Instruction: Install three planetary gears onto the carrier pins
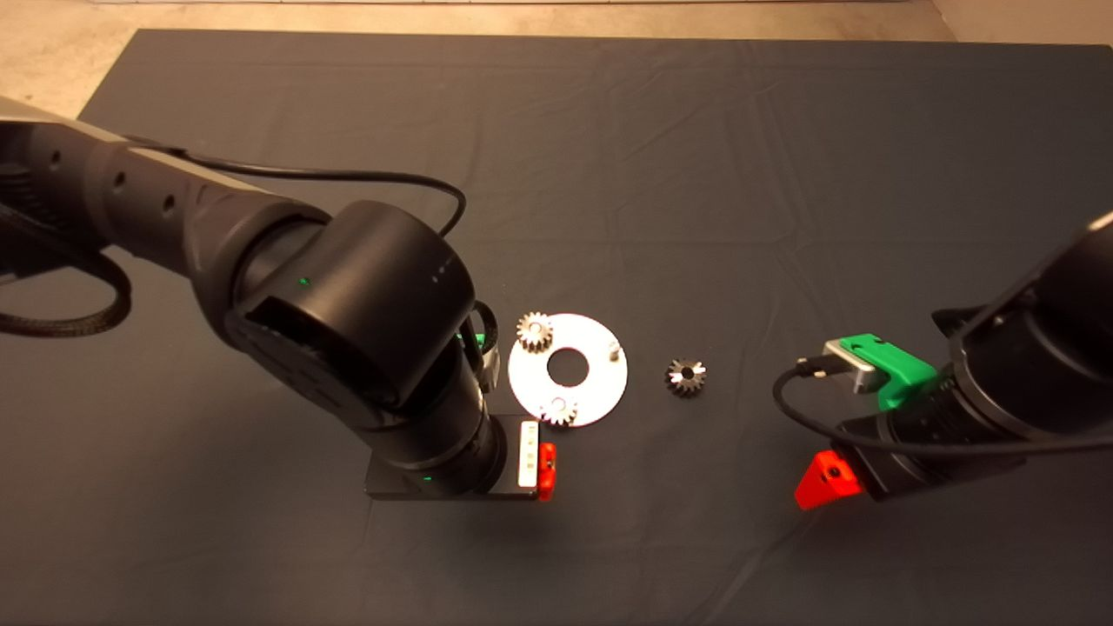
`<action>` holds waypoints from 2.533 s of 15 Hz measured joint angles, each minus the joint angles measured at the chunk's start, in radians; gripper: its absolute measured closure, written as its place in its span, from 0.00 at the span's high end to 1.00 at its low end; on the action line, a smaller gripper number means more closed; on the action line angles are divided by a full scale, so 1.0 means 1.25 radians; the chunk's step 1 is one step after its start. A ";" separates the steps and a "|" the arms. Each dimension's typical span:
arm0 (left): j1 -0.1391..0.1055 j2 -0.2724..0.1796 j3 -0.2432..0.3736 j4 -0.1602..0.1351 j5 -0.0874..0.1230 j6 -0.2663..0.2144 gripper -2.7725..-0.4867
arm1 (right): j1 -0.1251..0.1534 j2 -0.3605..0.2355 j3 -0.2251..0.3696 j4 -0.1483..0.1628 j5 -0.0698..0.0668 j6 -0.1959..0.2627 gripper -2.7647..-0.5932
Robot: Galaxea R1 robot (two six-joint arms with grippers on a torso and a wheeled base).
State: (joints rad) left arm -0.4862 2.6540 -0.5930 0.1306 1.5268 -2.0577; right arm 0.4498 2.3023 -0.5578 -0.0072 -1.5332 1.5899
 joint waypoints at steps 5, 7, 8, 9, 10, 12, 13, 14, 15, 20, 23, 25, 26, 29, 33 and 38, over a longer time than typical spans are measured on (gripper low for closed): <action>0.000 0.000 0.001 -0.001 0.000 -0.003 0.93 | -0.021 0.017 -0.126 -0.032 -0.001 -0.120 0.98; 0.000 0.002 0.003 -0.001 0.000 -0.003 0.93 | -0.034 0.051 -0.168 -0.056 0.000 -0.178 0.98; 0.000 0.002 0.005 -0.001 0.000 -0.003 0.93 | -0.038 0.071 -0.186 -0.066 -0.001 -0.199 0.98; 0.000 0.002 0.005 -0.003 0.000 -0.003 0.93 | -0.042 0.092 -0.198 -0.075 0.000 -0.218 0.98; 0.000 0.002 0.005 -0.003 0.000 -0.003 0.93 | -0.043 0.116 -0.207 -0.082 0.001 -0.234 0.98; 0.000 0.002 0.006 -0.003 0.000 -0.003 0.93 | -0.044 0.145 -0.220 -0.099 0.003 -0.258 0.98; 0.000 0.002 0.008 -0.003 0.000 -0.003 0.93 | -0.045 0.154 -0.227 -0.106 0.002 -0.268 0.98; 0.000 0.002 0.009 -0.003 0.000 -0.003 0.93 | -0.049 0.161 -0.238 -0.111 0.002 -0.279 0.98; 0.000 0.003 0.011 -0.003 0.000 -0.003 0.93 | -0.057 0.169 -0.251 -0.116 0.002 -0.291 0.98; 0.000 0.011 0.014 -0.003 0.000 -0.004 0.93 | -0.097 0.213 -0.343 -0.130 0.002 -0.373 0.98; 0.000 0.037 0.017 -0.003 0.000 -0.004 0.93 | -0.112 0.250 -0.416 -0.139 0.002 -0.418 0.98; 0.000 0.041 0.017 -0.003 0.000 -0.004 0.93 | -0.114 0.268 -0.449 -0.140 0.002 -0.442 0.98; 0.000 0.042 0.017 -0.003 0.000 -0.004 0.93 | -0.114 0.273 -0.463 -0.141 0.002 -0.457 0.98; 0.000 0.046 0.017 -0.003 0.000 -0.004 0.93 | -0.114 0.288 -0.490 -0.143 0.002 -0.487 0.98; 0.000 0.046 0.017 -0.003 0.000 -0.004 0.93 | -0.114 0.299 -0.512 -0.147 0.003 -0.510 0.98; 0.000 0.046 0.017 -0.003 0.000 -0.004 0.93 | -0.114 0.299 -0.520 -0.150 0.002 -0.518 0.97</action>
State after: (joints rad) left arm -0.4864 2.7119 -0.5715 0.1265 1.5268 -2.0632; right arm 0.3073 2.6766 -1.2079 -0.1947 -1.5306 0.9428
